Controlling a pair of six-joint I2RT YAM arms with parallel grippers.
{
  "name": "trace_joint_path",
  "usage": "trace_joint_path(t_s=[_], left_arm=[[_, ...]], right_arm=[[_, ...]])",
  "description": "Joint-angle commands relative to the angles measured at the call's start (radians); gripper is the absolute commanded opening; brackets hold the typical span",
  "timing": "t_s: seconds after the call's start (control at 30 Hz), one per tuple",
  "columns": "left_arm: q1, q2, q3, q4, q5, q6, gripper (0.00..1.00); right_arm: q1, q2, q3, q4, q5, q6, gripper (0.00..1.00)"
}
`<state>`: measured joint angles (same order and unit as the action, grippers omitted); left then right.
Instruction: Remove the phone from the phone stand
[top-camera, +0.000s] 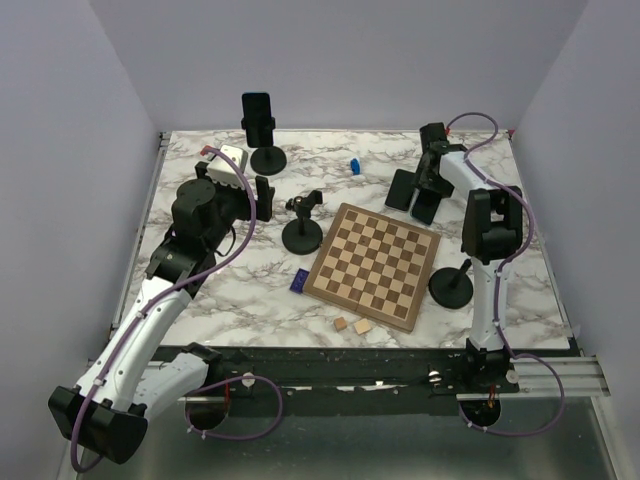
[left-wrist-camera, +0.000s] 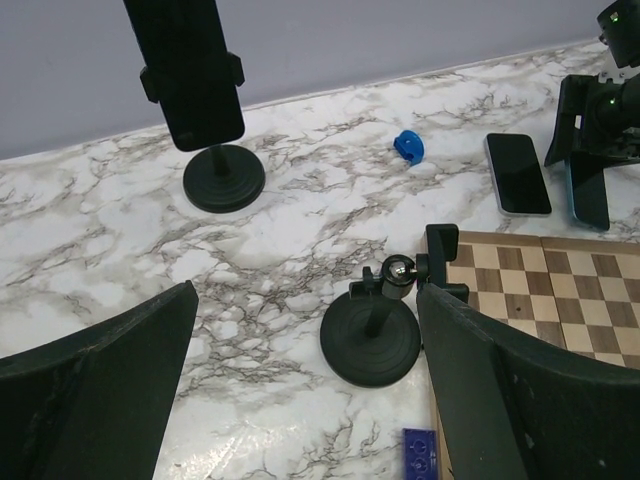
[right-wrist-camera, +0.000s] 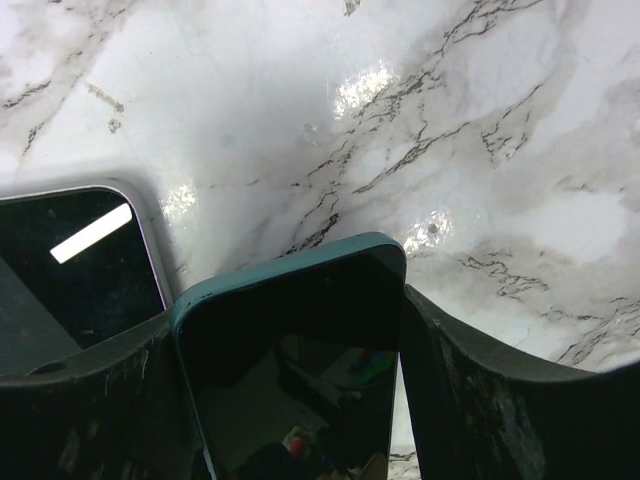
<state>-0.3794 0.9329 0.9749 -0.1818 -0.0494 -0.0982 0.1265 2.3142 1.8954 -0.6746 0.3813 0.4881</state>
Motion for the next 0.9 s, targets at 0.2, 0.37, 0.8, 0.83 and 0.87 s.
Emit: trace_joint_path(t_s=[0.2,0.37,0.8,0.83,0.87], left_arm=[[0.014,0.015,0.027,0.010,0.041,-0.020,0.98],[0.019,0.018,0.028,0.008,0.046,-0.021,0.98],[0.025,0.021,0.027,0.009,0.049,-0.028,0.98],[0.026,0.021,0.027,0.011,0.048,-0.028,0.98],[0.027,0.023,0.027,0.011,0.049,-0.029,0.98]], right_arm=[[0.007,0.051,0.027,0.021,0.070,-0.062,0.62],[0.006,0.061,0.032,0.026,0.048,-0.069,0.76],[0.007,0.085,0.087,-0.002,0.006,-0.062,0.92],[0.007,0.084,0.107,-0.018,0.002,-0.062,0.92],[0.006,0.079,0.121,-0.026,-0.004,-0.060,0.93]])
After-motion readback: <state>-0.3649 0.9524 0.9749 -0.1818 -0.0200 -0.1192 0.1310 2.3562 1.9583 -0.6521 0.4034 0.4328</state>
